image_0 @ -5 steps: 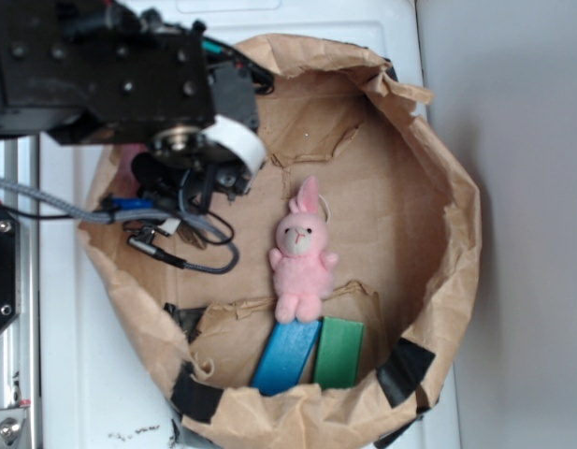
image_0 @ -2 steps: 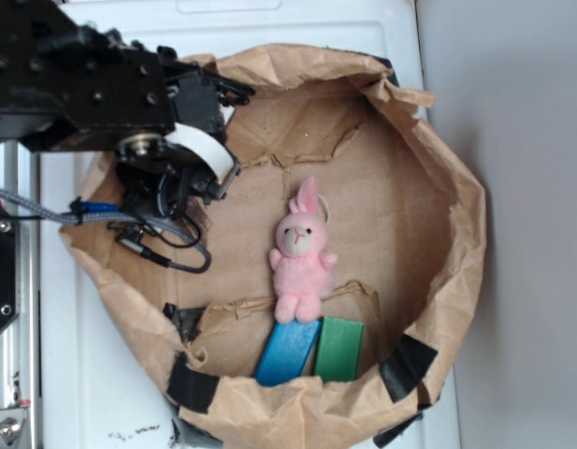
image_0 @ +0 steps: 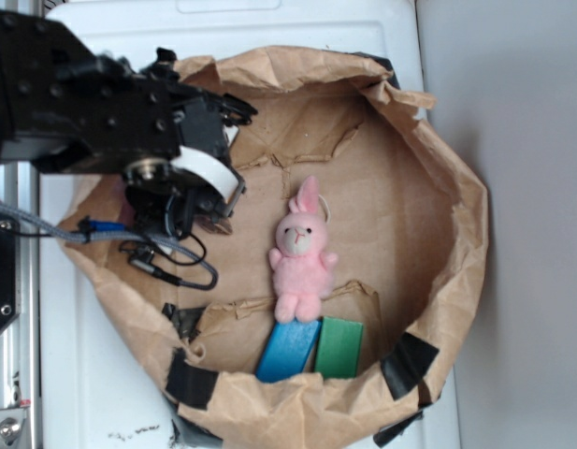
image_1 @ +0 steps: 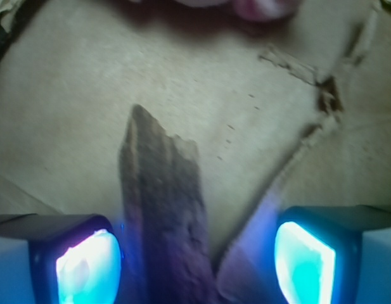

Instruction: Grab the wood chip.

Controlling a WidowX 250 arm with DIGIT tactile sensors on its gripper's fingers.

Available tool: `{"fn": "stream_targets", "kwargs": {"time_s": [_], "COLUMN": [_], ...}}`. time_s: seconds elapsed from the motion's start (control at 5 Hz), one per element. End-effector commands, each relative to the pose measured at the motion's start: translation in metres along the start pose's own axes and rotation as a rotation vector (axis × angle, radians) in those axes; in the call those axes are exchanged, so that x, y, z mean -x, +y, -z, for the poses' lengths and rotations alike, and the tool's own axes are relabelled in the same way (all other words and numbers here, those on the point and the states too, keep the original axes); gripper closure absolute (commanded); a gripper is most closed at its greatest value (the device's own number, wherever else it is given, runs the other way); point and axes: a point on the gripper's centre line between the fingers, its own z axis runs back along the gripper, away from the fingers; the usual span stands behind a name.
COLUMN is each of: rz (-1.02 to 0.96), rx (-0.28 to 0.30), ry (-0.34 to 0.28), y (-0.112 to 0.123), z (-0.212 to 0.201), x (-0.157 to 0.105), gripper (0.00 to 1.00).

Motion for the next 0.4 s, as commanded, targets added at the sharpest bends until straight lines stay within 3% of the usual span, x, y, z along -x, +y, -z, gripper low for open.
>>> {"fn": "stream_targets", "kwargs": {"time_s": [0.0, 0.2], "rz": [0.018, 0.008], "rx": [0.0, -0.013], "ry": [-0.015, -0.018], "y": [0.0059, 0.0031], "z": [-0.011, -0.0053], "x": [-0.011, -0.0141], "gripper": [0.0, 0.0]}}
